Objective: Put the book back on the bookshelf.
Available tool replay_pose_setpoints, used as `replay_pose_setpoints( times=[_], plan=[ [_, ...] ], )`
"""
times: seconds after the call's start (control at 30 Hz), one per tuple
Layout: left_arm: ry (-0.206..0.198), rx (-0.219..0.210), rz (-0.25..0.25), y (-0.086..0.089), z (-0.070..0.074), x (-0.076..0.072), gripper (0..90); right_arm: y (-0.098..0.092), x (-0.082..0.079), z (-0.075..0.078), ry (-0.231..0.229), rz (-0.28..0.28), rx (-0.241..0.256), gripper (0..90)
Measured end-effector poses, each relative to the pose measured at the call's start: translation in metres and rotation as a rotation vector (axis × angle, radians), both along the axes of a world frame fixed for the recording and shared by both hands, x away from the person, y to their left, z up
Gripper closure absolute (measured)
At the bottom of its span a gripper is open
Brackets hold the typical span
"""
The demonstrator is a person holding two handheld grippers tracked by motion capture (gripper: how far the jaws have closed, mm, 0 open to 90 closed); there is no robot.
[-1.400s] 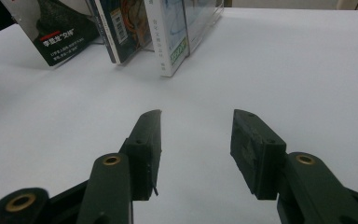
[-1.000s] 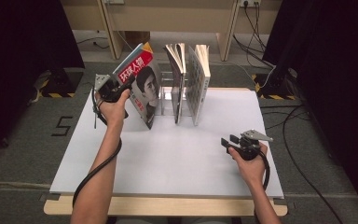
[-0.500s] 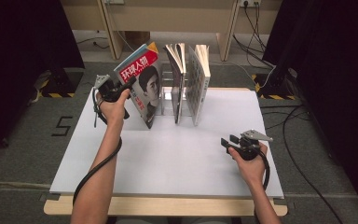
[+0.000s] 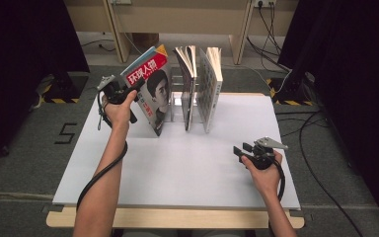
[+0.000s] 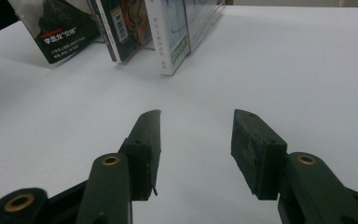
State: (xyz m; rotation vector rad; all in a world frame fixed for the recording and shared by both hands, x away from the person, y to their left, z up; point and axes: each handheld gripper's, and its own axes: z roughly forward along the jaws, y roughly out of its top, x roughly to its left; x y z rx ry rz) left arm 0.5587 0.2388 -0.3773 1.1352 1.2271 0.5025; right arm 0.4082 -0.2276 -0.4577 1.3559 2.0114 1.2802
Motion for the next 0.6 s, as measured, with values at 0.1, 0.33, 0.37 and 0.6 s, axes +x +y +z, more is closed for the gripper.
replay_pose_setpoints(
  times=[0.1,0.33,0.37,0.6],
  plan=[
    [0.013,-0.019,-0.005,0.0,0.004,0.005,54.8,0.0,0.0,-0.001,0.006,0.005,-0.006,53.1],
    [0.038,0.012,-0.01,-0.004,0.014,0.009,66.4,-0.001,0.001,-0.002,0.014,0.001,-0.004,52.6],
    [0.042,0.013,-0.008,-0.004,0.013,0.01,69.4,-0.001,0.001,-0.002,0.017,0.003,-0.006,52.6],
    [0.043,0.019,-0.029,-0.001,0.015,0.008,86.3,0.0,0.001,-0.002,0.013,0.002,-0.008,52.6]
  ],
)
